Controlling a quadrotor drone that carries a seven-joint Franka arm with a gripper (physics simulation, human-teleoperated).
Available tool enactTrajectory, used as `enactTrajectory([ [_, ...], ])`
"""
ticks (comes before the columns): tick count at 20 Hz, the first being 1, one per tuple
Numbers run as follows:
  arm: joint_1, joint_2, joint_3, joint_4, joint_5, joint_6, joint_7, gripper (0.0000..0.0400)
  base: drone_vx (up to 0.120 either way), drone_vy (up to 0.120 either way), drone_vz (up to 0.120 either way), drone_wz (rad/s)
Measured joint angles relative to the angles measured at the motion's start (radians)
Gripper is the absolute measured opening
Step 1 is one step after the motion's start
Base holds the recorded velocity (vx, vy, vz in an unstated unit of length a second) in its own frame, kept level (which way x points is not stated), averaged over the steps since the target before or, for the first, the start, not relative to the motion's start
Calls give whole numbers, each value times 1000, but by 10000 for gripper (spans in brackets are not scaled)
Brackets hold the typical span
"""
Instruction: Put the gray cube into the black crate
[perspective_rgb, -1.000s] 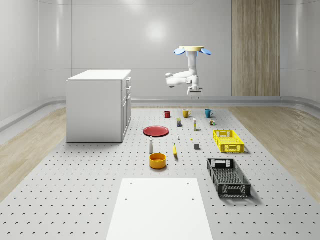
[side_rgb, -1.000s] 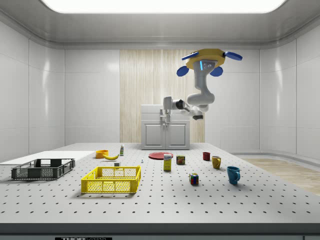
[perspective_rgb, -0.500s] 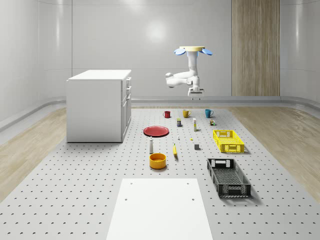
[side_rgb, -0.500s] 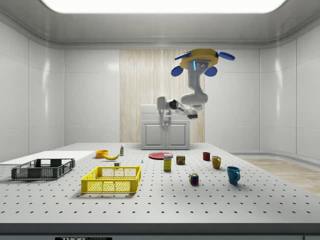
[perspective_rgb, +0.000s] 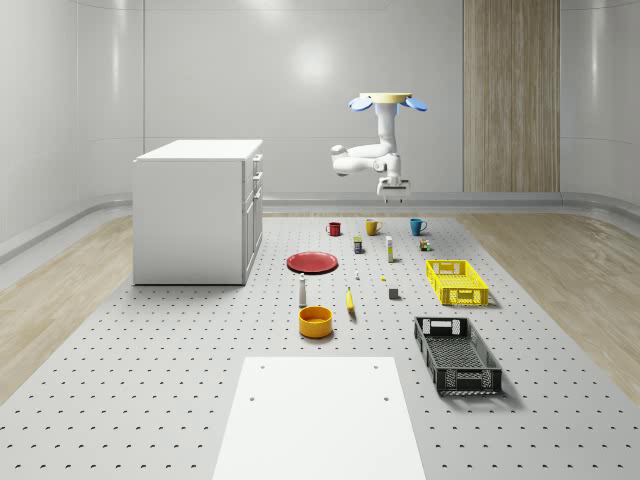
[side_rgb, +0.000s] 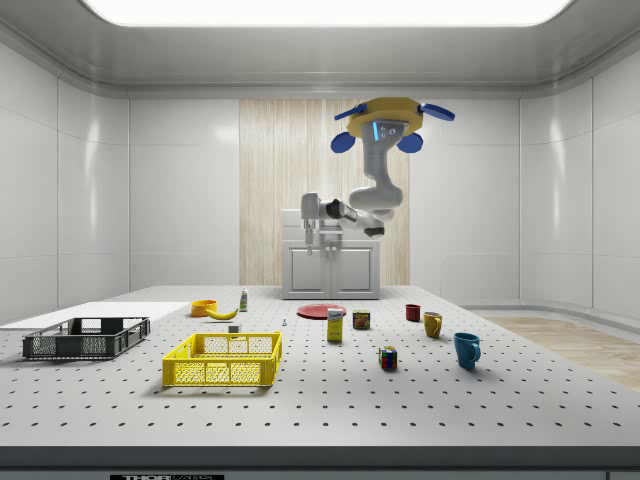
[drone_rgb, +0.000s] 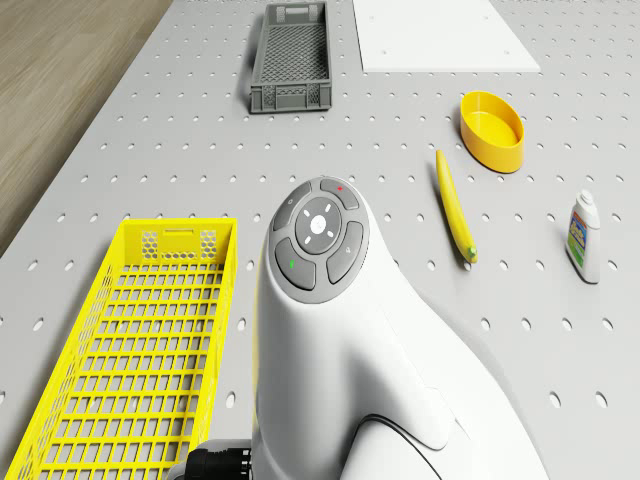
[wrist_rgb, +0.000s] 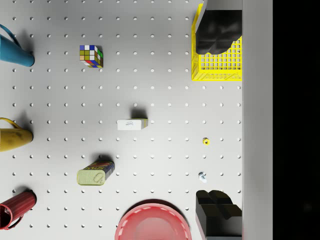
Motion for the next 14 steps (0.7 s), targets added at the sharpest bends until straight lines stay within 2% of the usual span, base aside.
enactTrajectory([
  [11, -7, -30, 6, 2, 13, 28, 6, 400, 120, 0, 0, 0],
  [14, -9, -38, 7, 2, 16, 35, 8, 400, 120, 0, -107, 0],
])
